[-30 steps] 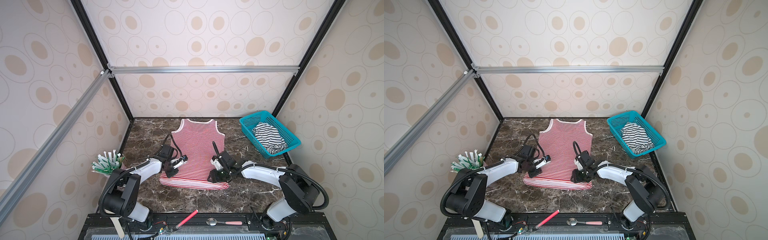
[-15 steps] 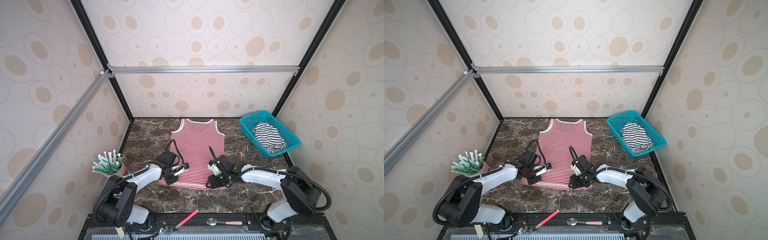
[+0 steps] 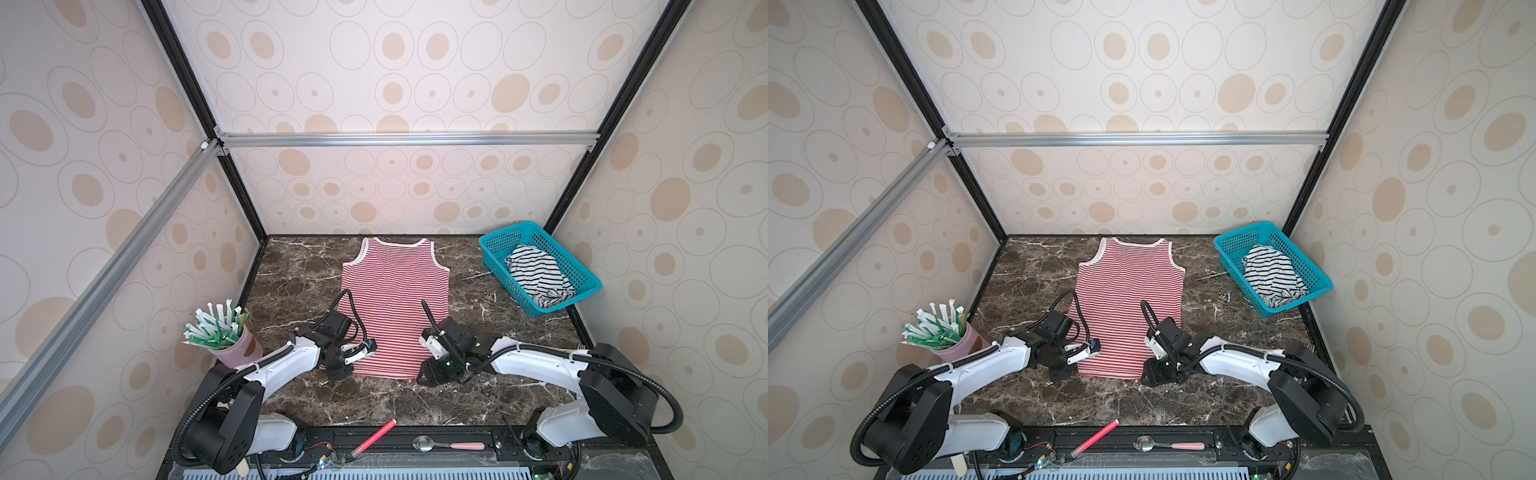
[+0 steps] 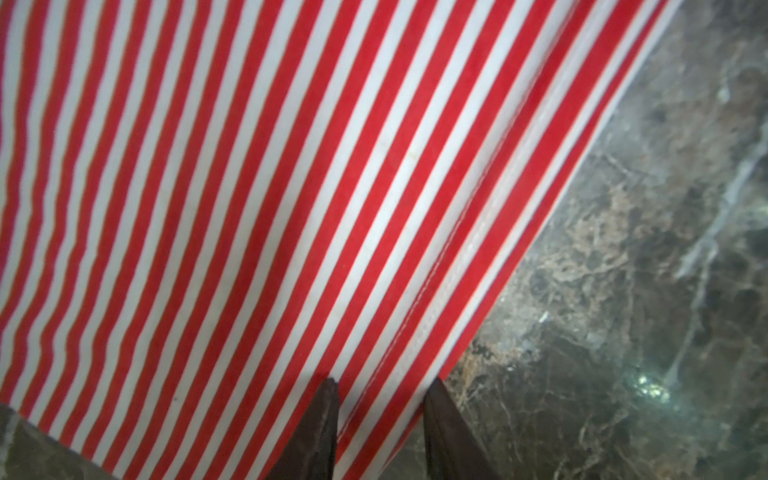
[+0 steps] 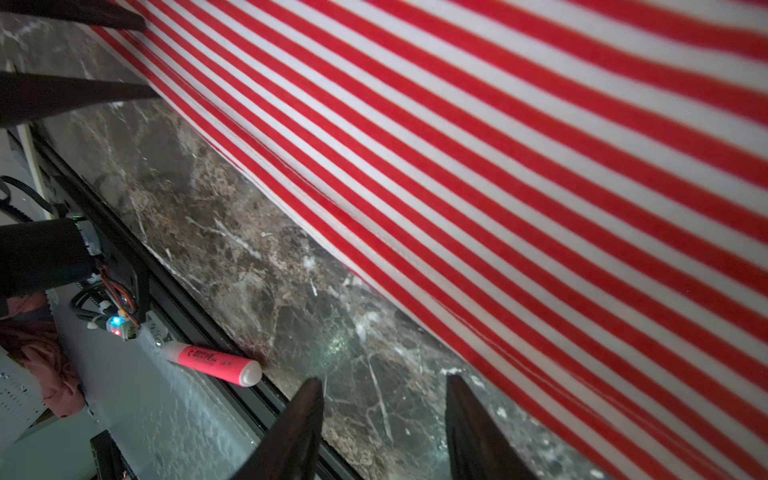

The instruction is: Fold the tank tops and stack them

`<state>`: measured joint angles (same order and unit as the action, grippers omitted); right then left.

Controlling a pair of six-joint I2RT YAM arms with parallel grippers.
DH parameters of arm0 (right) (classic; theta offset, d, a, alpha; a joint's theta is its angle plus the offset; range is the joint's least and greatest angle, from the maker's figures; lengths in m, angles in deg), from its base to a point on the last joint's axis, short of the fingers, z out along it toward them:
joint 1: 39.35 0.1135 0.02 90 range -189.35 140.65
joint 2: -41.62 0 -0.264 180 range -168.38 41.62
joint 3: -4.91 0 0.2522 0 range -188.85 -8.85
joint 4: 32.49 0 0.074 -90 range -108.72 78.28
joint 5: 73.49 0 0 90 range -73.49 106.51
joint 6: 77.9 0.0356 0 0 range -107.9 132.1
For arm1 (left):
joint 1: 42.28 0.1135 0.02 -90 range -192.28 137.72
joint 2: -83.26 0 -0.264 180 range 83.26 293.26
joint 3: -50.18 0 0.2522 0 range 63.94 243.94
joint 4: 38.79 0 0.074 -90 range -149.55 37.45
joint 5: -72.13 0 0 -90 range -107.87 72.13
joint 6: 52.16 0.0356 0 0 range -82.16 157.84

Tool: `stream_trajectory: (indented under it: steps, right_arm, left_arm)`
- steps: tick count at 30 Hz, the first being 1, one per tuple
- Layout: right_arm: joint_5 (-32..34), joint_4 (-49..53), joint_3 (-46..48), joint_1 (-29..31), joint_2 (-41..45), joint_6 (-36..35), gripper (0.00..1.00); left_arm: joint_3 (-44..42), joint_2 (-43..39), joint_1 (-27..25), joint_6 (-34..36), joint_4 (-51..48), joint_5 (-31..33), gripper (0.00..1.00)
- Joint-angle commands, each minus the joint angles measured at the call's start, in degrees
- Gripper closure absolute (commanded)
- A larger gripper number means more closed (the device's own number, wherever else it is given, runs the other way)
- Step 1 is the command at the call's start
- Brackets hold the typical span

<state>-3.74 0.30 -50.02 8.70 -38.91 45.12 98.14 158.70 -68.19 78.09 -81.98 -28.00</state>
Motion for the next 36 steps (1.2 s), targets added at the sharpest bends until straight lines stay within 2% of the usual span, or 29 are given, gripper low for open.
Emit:
stream_trajectory:
  steps: [1,5,9,17,22,26,30,36]
  right_arm:
    - [4.4,1.3,-0.8,0.2,2.7,3.2,0.5]
    - [10.4,2.0,-1.6,-0.1,1.3,6.1,0.5]
    - [17.1,6.3,-3.8,-0.1,-3.5,6.8,0.5]
    - [19.6,7.9,-4.2,-0.8,-6.2,7.0,0.5]
    - [19.0,7.2,-2.7,-3.7,-5.9,7.1,0.49]
    - [15.9,4.6,-0.7,-8.2,-6.8,7.2,0.49]
    - [11.9,1.7,0.6,-12.4,-7.9,6.8,0.49]
    - [9.8,3.0,-1.1,-17.9,-12.9,4.6,0.49]
  left_arm:
    - [1.1,0.6,-0.5,1.3,-1.4,1.8,0.66]
    - [5.4,-1.9,-0.4,0.8,-1.9,0.0,0.67]
    - [9.2,-1.5,-0.1,-3.1,5.2,0.4,0.65]
    - [22.6,17.8,0.7,-11.4,18.8,8.6,0.66]
    - [33.2,31.1,1.5,-12.4,20.8,14.7,0.67]
    - [42.3,40.5,2.7,-13.0,18.1,17.8,0.68]
    - [44.3,43.2,3.5,-13.4,18.4,18.5,0.69]
    - [41.2,42.2,3.5,-13.7,17.5,19.3,0.69]
